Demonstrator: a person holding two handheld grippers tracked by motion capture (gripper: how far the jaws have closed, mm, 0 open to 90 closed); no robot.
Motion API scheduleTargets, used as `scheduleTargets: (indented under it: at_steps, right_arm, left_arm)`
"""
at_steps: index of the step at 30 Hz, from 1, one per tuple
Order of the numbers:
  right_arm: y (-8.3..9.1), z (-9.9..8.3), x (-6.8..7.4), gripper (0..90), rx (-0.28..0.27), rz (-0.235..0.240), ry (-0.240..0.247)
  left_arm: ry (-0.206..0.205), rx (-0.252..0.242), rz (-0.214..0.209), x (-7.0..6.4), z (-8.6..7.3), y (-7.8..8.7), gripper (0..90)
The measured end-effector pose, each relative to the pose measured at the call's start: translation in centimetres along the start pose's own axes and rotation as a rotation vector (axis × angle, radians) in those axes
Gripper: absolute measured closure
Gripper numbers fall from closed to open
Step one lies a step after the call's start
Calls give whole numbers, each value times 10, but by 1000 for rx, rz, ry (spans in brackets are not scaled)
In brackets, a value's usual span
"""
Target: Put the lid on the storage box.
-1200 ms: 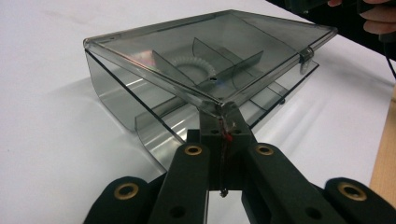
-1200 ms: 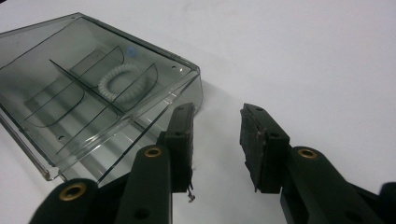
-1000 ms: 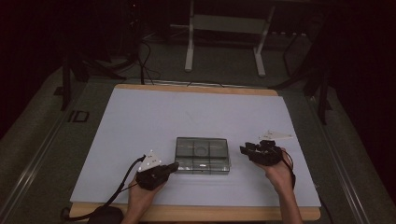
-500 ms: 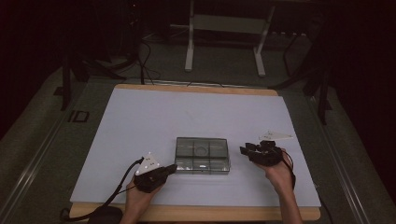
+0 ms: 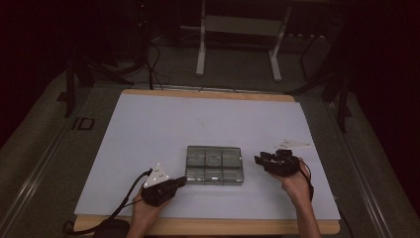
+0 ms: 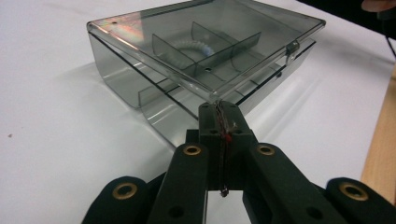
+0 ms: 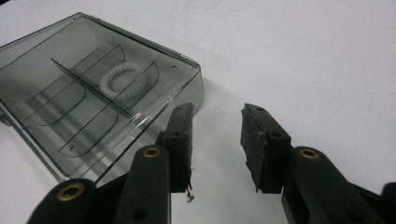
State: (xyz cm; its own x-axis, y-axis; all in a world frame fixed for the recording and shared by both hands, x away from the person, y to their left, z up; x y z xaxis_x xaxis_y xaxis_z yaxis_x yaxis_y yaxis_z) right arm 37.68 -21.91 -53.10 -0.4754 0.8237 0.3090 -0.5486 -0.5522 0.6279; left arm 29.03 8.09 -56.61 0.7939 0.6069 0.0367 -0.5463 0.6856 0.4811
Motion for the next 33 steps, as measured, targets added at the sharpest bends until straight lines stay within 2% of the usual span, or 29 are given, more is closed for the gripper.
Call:
scheduleTargets:
  at_steps: [11,16,27,33]
  right_arm:
    - [0,-1,0,638,6,2,-1]
    - [0,-1,0,638,8,3,-3]
    - [1,-2,-2,633,9,4,-3]
    - [0,-2,-1,631,12,5,-3]
  left_arm:
    - [-4,8,-7,1,-3,0,873]
    - [11,7,-23,2,-4,0,870]
    - [1,40,-22,1,-8,-1,843]
    - [0,35,-16,2,-8,1,840]
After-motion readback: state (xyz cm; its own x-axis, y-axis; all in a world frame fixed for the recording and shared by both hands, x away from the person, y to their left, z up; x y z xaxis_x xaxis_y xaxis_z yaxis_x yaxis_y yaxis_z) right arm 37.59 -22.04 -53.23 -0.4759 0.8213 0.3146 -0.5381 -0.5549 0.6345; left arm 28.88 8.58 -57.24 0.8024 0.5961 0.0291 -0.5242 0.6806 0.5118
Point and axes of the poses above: each handheld gripper's, and its own axes: y roughly backward along the jaws, z roughly out of its top, x roughly to its left, the point moved 8 cm from there along -y, roughly forward along the jaws, and after that the axes turned 13 degrees about -y, right-handed, at the moved point
